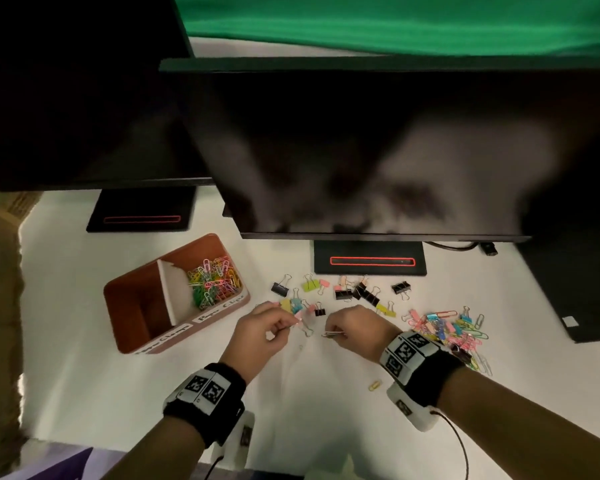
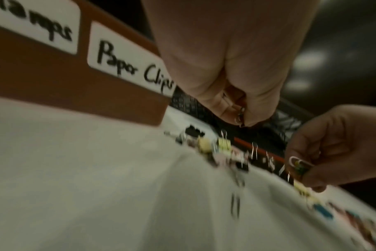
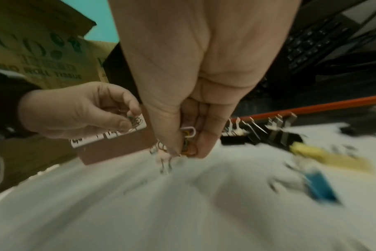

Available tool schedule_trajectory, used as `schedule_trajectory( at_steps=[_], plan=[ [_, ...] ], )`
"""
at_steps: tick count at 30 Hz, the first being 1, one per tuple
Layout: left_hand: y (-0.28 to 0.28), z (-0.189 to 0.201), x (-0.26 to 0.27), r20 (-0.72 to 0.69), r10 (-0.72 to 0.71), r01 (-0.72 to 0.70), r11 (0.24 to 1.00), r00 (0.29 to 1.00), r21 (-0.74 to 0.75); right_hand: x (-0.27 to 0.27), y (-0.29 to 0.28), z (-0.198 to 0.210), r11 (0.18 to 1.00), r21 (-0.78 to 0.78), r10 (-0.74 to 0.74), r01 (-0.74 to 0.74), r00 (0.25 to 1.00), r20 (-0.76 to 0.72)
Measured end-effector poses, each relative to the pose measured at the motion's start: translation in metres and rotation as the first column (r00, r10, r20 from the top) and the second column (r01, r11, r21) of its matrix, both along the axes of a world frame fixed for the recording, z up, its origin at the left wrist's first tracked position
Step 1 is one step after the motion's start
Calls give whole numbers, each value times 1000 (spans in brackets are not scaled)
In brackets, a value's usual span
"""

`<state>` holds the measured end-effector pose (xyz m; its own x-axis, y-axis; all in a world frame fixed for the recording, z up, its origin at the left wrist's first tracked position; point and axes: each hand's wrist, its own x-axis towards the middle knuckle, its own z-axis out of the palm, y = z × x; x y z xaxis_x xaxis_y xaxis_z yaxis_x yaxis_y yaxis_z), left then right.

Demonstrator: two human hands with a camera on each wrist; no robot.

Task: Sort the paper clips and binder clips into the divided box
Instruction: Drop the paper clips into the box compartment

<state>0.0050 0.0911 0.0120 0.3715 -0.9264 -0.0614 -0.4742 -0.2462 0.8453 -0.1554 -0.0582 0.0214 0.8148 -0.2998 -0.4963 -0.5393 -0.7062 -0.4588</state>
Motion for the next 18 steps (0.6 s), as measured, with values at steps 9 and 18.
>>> schedule_trajectory(
  at_steps=[9, 18],
  plan=[
    [10, 45, 95, 109, 483, -481, 875, 869, -44, 166, 28, 54, 1000, -16, 3, 2, 933, 359],
    [13, 47, 65, 219, 349, -368, 929, 911, 49, 174, 34, 42, 1000, 8, -21, 19, 915, 403]
  ],
)
